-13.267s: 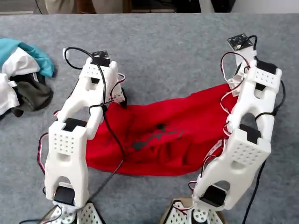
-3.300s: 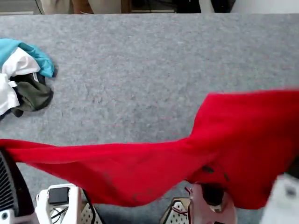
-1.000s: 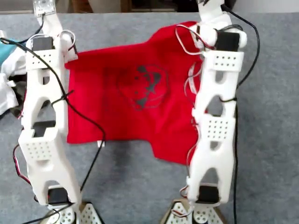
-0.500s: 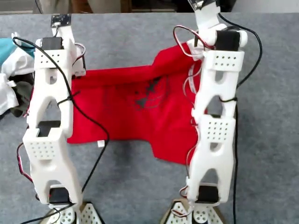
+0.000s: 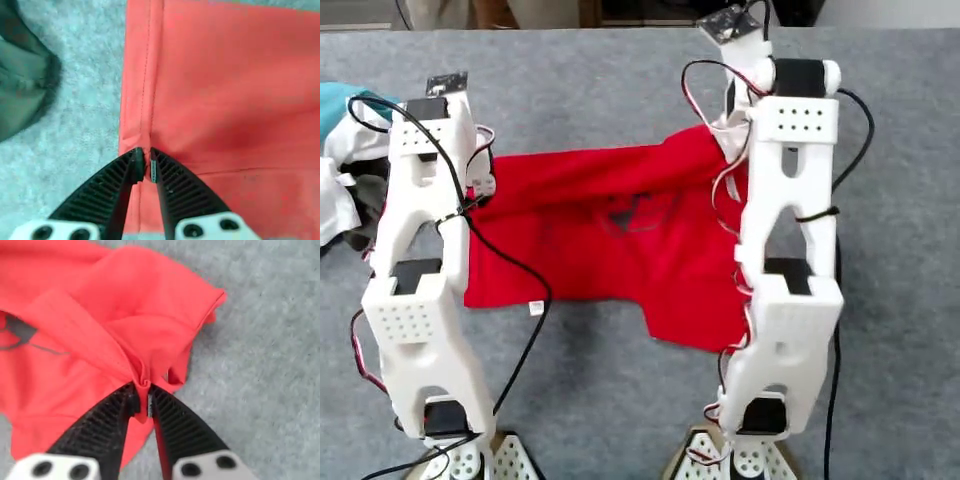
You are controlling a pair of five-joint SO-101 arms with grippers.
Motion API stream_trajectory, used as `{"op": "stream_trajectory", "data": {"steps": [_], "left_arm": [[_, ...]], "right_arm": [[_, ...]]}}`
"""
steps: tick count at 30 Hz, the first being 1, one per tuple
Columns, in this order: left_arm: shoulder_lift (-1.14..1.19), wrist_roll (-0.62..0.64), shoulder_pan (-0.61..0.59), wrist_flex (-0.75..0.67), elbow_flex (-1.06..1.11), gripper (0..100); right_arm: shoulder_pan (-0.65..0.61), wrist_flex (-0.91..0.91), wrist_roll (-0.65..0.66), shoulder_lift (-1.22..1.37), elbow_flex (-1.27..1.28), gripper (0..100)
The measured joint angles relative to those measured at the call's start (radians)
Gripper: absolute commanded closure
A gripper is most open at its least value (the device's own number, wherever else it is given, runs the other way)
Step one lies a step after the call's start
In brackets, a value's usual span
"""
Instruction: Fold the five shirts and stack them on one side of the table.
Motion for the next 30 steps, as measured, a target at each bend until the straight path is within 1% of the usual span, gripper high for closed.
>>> {"op": "stream_trajectory", "data": {"steps": [3,7,11,14,18,22,25,30], "left_arm": [[-0.087,-0.014,0.002,-0.012,0.058,98],[-0.183,-0.031,0.018,-0.101,0.252,98],[-0.284,-0.043,0.035,-0.221,0.476,98],[-0.327,-0.043,0.034,-0.278,0.574,98],[-0.342,-0.043,0.034,-0.290,0.629,98],[-0.354,-0.052,0.025,-0.293,0.660,98],[-0.354,-0.086,0.018,-0.293,0.686,98],[-0.354,-0.100,0.018,-0.290,0.687,98]], "right_arm": [[0.028,-0.040,0.038,-0.057,0.120,99.7],[0.023,-0.124,0.080,-0.170,0.336,99.7],[0.026,-0.288,0.101,-0.336,0.629,99.7],[0.026,-0.433,0.103,-0.454,0.872,99.7],[0.025,-0.562,0.120,-0.585,1.157,99.7],[0.041,-0.657,0.138,-0.689,1.366,99.7],[0.087,-0.692,0.153,-0.755,1.467,99.7],[0.163,-0.698,0.201,-0.856,1.547,99.7]]}}
